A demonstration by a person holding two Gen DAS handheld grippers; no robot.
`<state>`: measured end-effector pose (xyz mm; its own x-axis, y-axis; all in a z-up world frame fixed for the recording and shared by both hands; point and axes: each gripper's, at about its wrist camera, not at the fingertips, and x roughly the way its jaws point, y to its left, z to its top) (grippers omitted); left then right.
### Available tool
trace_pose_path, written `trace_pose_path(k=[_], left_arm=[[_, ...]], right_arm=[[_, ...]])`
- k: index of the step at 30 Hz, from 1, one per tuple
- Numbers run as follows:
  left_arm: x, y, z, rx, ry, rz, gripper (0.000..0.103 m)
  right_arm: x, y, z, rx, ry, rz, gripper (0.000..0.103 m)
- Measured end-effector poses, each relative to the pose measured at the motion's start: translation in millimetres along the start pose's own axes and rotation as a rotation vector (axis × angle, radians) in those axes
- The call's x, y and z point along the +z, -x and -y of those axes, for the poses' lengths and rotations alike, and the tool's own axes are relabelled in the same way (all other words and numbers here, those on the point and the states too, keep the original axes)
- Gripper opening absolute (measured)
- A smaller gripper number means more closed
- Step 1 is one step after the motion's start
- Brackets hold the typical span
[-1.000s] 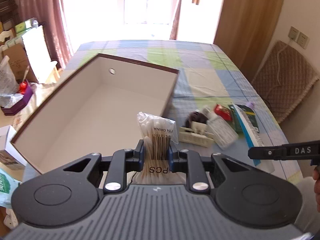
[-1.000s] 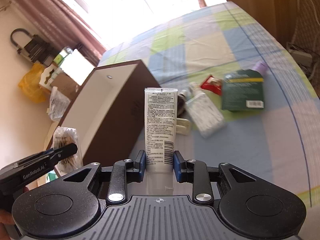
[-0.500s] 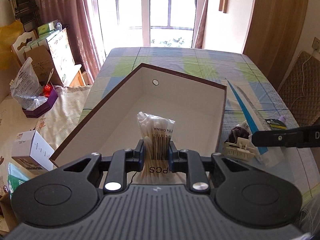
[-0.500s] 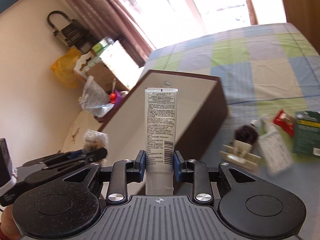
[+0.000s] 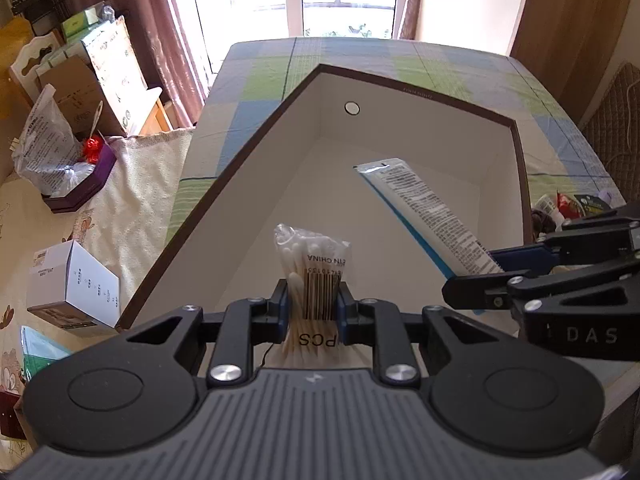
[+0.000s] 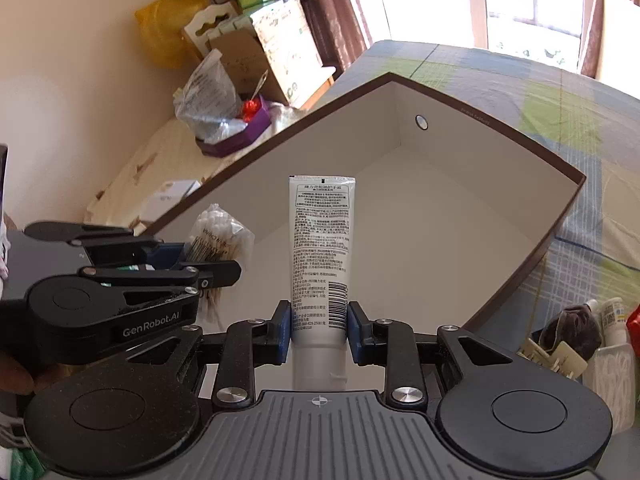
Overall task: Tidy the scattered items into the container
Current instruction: 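Carry both items over the box and open both tools to drop them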
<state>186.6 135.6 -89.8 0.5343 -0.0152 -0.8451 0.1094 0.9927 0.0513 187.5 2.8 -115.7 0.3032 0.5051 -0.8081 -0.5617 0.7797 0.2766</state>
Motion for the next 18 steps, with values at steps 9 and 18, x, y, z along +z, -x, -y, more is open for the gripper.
trace_pose_path(k=[9,18], left_arm=[[-0.6,-52.0,-7.4,-0.010,-0.155,-0.135,0.019],[-5.1,-88.8,-15.7,-0.005,-0.205,-0.300,0.024]], right_arm=[[-0.3,-58.1,-3.0,-0.078,0.240,-0.158,0.031],[1.6,-92.7,2.2,-0.105,0.304,-0.275,0.031]])
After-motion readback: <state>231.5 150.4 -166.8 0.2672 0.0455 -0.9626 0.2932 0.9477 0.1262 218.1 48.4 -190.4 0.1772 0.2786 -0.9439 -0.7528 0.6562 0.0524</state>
